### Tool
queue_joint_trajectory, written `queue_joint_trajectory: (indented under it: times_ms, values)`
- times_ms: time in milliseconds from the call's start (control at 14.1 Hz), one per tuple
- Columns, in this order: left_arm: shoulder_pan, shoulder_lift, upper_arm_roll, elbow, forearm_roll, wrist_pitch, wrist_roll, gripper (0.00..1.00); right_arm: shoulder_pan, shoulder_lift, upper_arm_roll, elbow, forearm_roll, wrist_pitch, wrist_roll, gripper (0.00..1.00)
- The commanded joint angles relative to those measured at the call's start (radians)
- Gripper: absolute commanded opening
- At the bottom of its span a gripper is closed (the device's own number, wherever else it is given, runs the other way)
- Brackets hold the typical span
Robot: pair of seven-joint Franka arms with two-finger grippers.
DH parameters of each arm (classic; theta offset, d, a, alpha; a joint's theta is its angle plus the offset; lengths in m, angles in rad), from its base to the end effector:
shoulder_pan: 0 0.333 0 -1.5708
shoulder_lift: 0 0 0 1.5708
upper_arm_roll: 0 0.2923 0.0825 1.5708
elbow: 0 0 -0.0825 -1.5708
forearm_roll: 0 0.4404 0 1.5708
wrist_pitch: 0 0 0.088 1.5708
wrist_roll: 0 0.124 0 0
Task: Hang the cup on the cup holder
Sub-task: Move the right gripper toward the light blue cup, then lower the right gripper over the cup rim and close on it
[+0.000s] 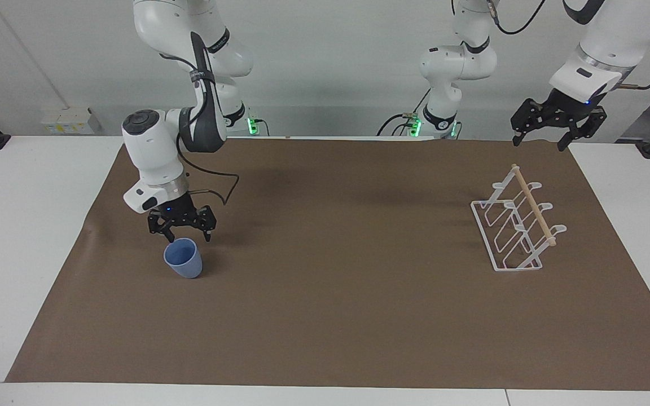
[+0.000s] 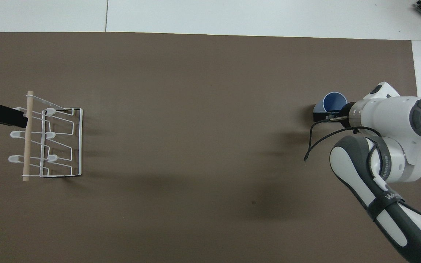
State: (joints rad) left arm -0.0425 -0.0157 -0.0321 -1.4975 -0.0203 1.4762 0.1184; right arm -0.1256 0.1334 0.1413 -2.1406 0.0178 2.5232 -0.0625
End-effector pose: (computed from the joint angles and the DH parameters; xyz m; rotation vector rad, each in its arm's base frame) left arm 0.5947 -0.0473 0.6234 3.1070 -0.3037 -0.0081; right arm 0.6258 0.0098 0.2922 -3.0910 -0.0949 -0.3902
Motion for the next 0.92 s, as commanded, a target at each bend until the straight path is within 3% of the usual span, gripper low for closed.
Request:
queue_joint_trajectory:
  times_ms: [0,568,852]
  values:
    - [0.007,-0.015,-0.002,-0.020,0.008,0.018,0.004,1.00,-0.005,0.028,0.004,-0.042,-0.007,0.101,-0.014,1.00]
    - [0.006,-0.017,-0.002,-0.021,0.008,0.007,0.003,1.00,-0.005,0.043,0.004,-0.004,-0.007,0.097,-0.014,1.00]
    - [0.006,-0.026,-0.002,-0.035,0.008,0.006,0.003,1.00,-0.005,0.037,0.006,0.045,-0.007,0.030,-0.017,1.00]
